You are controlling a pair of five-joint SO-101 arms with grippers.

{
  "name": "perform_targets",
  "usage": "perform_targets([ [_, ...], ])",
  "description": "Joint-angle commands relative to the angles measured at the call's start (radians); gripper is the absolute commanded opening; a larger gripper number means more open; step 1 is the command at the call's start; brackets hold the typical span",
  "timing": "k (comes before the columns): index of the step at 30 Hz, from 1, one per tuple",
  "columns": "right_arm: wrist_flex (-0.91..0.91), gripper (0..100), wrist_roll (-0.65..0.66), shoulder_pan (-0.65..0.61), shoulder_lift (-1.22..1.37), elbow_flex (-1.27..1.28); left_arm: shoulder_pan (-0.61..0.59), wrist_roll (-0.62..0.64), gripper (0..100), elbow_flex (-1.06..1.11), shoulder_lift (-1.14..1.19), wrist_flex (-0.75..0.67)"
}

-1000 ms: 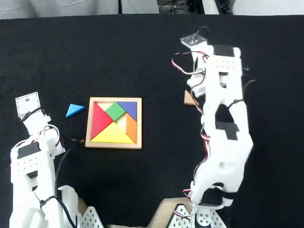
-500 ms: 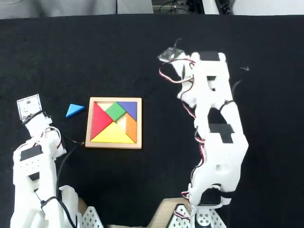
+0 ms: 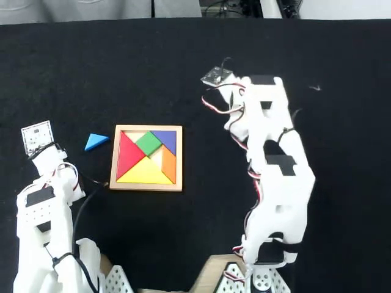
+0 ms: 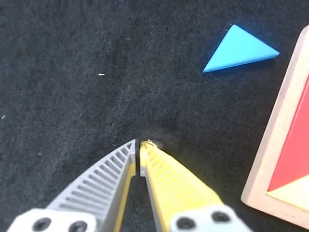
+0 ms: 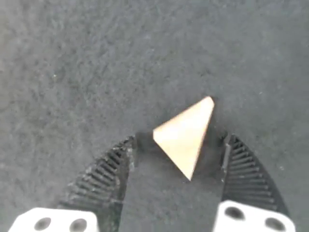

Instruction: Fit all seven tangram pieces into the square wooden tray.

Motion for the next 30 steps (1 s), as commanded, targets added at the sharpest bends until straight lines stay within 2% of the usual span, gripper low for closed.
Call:
perform_targets([
  [1, -0.015, 28.3, -0.018, -0.017, 0.028, -0.059, 0.013, 0.006, 3, -0.008, -0.017, -0.020],
  [4, -0.012, 27.5, -0.034, -0.014, 0.059, -0.091, 0.013, 0.006, 3, -0.008, -0.017, -0.020],
  [11, -0.012, 12.3, -0.046, -0.014, 0.070, -0.096, 0.013, 0.006, 3, -0.008, -0.017, -0.020],
  [18, -0.011, 9.3, -0.046, -0.005, 0.068, -0.091, 0.013, 0.006, 3, -0.008, -0.017, -0.020],
  [23, 0.143, 7.0, -0.051, -0.002, 0.002, -0.173, 0.013, 0.006, 3, -0.007, -0.017, -0.020],
  [30, 0.287, 7.0, -0.196, -0.023, -0.214, -0.214, 0.013, 0.006, 3, -0.007, -0.017, -0.020],
])
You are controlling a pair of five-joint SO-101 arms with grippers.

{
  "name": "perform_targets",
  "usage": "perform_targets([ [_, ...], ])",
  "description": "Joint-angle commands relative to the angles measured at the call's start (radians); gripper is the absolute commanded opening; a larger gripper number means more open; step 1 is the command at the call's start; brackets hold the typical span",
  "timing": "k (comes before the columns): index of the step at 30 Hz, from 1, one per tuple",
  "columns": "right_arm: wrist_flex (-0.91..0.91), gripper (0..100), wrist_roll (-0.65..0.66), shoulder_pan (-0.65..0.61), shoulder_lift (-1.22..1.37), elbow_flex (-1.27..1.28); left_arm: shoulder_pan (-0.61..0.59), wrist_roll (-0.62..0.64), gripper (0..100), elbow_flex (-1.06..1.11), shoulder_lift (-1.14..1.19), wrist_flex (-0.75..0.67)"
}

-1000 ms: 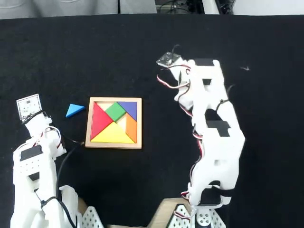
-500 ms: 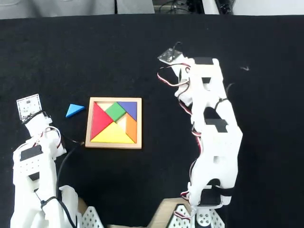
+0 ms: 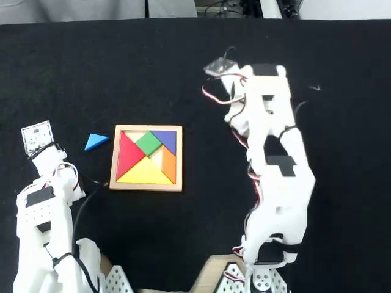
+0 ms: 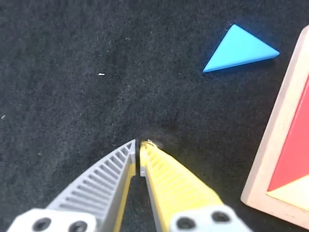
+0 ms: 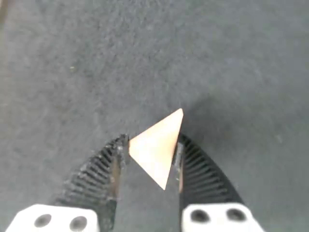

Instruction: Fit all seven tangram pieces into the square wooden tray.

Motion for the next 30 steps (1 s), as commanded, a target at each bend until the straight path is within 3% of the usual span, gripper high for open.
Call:
perform_targets([
  [1, 0.064, 7.0, -0.098, -0.025, -0.171, -0.054, 0.013, 0.006, 3, -0.007, -0.017, -0.020],
  [9, 0.210, 7.0, -0.557, -0.133, -0.361, -0.045, 0.008, 0.006, 3, -0.007, -0.017, -0.018],
  [16, 0.153, 7.0, -0.870, -0.350, -0.341, 0.061, 0.005, 0.006, 3, -0.002, -0.017, -0.015],
  [25, -0.110, 7.0, -1.206, -0.494, -0.194, 0.102, 0.008, 0.006, 3, -0.001, -0.017, -0.020],
  [30, -0.167, 7.0, -1.249, -0.555, -0.111, 0.099, 0.010, 0.006, 3, -0.001, -0.017, -0.020],
])
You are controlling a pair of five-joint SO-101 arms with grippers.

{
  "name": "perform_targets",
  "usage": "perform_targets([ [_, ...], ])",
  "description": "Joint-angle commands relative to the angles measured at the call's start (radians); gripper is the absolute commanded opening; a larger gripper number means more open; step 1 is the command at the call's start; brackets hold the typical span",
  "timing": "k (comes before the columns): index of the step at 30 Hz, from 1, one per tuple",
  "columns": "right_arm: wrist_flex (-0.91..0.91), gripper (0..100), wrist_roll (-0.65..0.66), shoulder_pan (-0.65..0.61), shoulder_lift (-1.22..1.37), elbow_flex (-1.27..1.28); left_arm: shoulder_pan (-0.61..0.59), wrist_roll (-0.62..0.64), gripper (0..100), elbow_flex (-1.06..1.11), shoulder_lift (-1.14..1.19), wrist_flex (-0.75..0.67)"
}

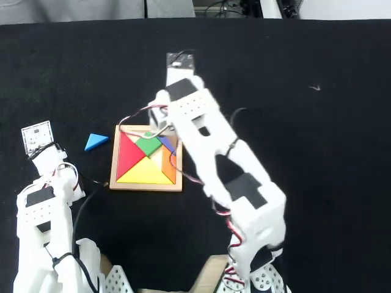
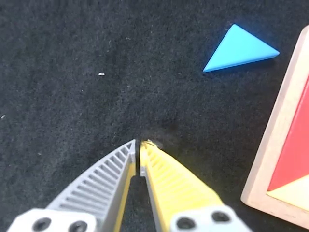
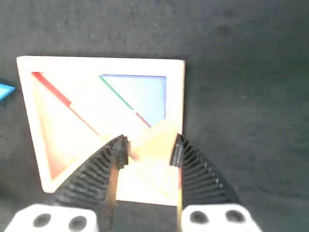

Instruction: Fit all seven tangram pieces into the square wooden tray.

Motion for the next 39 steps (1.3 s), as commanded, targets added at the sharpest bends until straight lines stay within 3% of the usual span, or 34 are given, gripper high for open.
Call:
perform_targets([
  [1, -0.038, 7.0, -0.028, -0.040, 0.022, -0.015, 0.010, 0.006, 3, -0.001, -0.017, -0.020],
  [25, -0.060, 7.8, -0.028, -0.141, 0.137, -0.016, 0.012, 0.006, 3, -0.002, -0.017, -0.020],
  [32, -0.052, 23.4, -0.026, -0.173, 0.137, -0.041, 0.010, 0.006, 3, -0.002, -0.017, -0.020],
  [39, -0.021, 20.0, -0.006, -0.153, 0.124, -0.065, 0.010, 0.006, 3, -0.002, -0.017, -0.020],
])
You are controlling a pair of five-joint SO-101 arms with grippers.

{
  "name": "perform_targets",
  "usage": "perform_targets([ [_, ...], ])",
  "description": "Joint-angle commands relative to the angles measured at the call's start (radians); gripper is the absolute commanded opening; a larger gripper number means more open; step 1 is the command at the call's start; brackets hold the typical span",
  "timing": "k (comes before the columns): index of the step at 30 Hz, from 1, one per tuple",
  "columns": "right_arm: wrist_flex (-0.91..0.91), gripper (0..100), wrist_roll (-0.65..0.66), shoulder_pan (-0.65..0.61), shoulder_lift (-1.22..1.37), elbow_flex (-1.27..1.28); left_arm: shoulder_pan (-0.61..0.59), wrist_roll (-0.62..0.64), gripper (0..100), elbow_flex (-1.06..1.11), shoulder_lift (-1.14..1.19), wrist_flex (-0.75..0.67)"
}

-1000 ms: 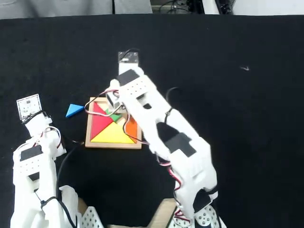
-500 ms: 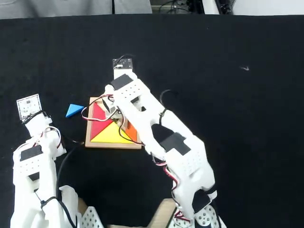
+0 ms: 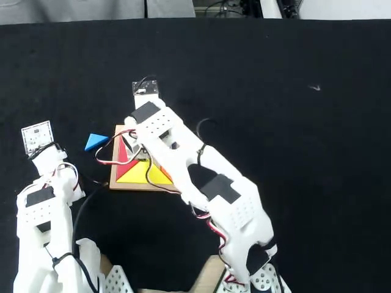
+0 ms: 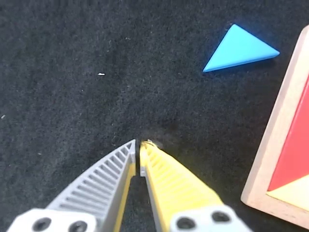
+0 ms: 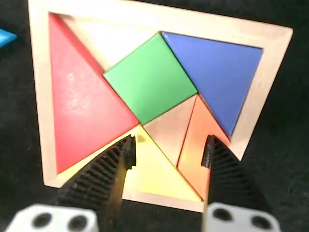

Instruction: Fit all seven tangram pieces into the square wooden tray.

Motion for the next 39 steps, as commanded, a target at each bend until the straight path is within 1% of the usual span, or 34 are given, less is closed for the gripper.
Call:
perform_targets([
  [1, 0.043, 18.5, 0.032, 0.015, -0.031, -0.081, 0.008, 0.006, 3, -0.002, -0.017, -0.020],
  [2, 0.057, 16.2, 0.061, 0.028, -0.044, -0.101, 0.008, 0.006, 3, -0.002, -0.017, -0.020],
  [4, 0.080, 8.1, 0.121, 0.046, -0.073, -0.139, 0.008, 0.006, 3, -0.002, -0.017, -0.020],
  [6, 0.081, 0.5, 0.226, 0.046, -0.093, -0.166, 0.008, 0.006, 3, -0.002, -0.017, -0.020],
  [7, 0.087, 2.1, 0.273, 0.044, -0.099, -0.173, 0.008, 0.006, 3, -0.002, -0.017, -0.020],
  [9, 0.091, 0.9, 0.330, 0.057, -0.107, -0.173, 0.007, 0.006, 3, -0.005, -0.017, -0.020],
  [12, 0.164, 1.1, 0.356, 0.155, -0.143, -0.197, 0.005, 0.012, 3, -0.010, -0.017, -0.018],
  [14, 0.201, 1.1, 0.368, 0.247, -0.202, -0.237, 0.004, 0.012, 3, -0.018, -0.018, -0.017],
  [15, 0.210, 1.1, 0.394, 0.292, -0.237, -0.254, 0.004, 0.014, 3, -0.028, -0.018, -0.012],
  [17, 0.212, 1.1, 0.480, 0.364, -0.314, -0.268, 0.013, 0.029, 3, -0.041, -0.018, -0.009],
  [20, 0.216, 1.1, 0.615, 0.425, -0.409, -0.228, 0.027, 0.066, 3, -0.051, -0.018, 0.032],
  [21, 0.215, 1.1, 0.647, 0.446, -0.437, -0.196, 0.027, 0.043, 3, -0.051, -0.018, 0.035],
  [25, 0.178, 1.1, 0.747, 0.529, -0.501, -0.018, 0.030, -0.126, 3, -0.067, -0.018, 0.041],
  [27, 0.132, 1.1, 0.749, 0.562, -0.503, 0.102, 0.036, -0.150, 3, -0.114, -0.018, 0.095],
  [29, 0.051, 1.1, 0.736, 0.580, -0.501, 0.234, 0.036, -0.169, 3, -0.209, -0.018, 0.207],
  [32, -0.140, 1.1, 0.707, 0.615, -0.509, 0.441, 0.042, -0.235, 3, -0.421, -0.006, 0.394],
  [34, -0.293, 1.1, 0.680, 0.638, -0.507, 0.561, 0.064, -0.287, 3, -0.547, -0.006, 0.483],
  [37, -0.482, 1.1, 0.666, 0.660, -0.509, 0.704, 0.114, -0.385, 3, -0.676, -0.005, 0.539],
  [39, -0.563, 1.1, 0.666, 0.664, -0.509, 0.757, 0.154, -0.439, 3, -0.702, -0.002, 0.542],
])
